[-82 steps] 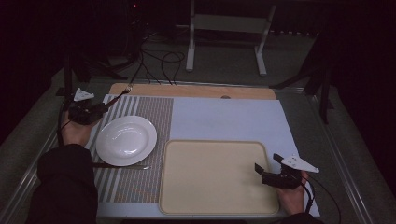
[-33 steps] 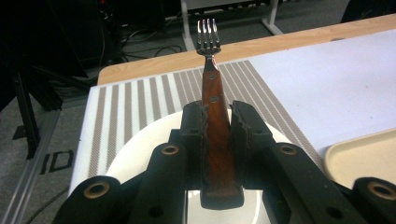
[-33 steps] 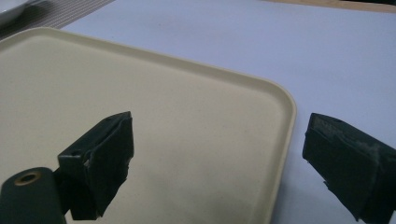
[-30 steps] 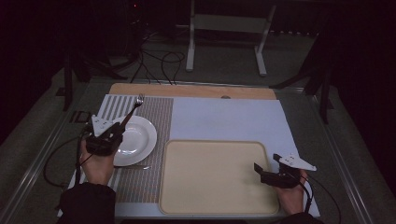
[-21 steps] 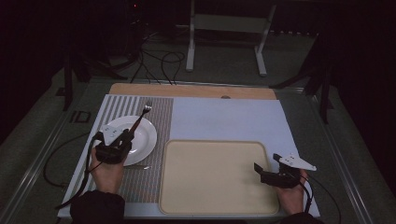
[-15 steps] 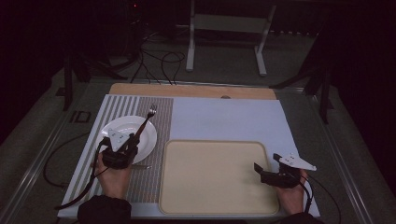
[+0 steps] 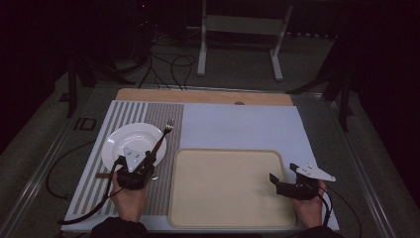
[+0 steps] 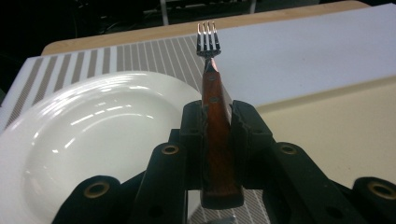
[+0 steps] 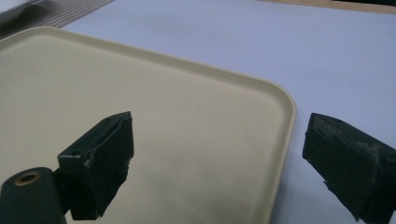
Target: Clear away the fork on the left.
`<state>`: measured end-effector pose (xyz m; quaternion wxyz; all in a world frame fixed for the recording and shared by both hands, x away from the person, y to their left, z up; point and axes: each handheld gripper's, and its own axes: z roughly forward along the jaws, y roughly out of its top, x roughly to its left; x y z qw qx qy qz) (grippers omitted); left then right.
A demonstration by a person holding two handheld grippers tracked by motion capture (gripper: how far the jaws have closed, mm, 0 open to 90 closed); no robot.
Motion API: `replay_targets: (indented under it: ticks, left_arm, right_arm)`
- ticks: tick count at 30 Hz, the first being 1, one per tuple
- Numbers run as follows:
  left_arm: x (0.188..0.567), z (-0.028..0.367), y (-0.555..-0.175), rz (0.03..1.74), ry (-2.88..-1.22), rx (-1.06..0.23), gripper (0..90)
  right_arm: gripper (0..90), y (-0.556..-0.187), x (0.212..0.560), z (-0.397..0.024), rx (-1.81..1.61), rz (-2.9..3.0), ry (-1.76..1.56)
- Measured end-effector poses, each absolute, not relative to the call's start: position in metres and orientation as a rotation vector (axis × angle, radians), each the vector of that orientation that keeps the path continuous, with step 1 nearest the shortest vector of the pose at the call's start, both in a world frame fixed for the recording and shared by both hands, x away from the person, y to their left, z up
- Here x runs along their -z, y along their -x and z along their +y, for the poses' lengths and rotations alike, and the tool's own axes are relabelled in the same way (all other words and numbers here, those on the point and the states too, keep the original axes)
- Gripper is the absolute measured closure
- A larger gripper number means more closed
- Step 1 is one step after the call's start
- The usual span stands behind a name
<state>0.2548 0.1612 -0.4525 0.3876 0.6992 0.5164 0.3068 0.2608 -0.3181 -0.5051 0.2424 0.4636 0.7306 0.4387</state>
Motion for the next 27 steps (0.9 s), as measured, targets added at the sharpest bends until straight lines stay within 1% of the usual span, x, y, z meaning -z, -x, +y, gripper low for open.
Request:
replay_targets:
  ticks: [27]
  left_arm:
    - [0.477, 0.129, -0.224, 1.311, -1.823, -0.721, 75.9]
  right_arm:
    - [8.7, -0.261, 0.506, -0.317, -1.198, 2.006, -1.268]
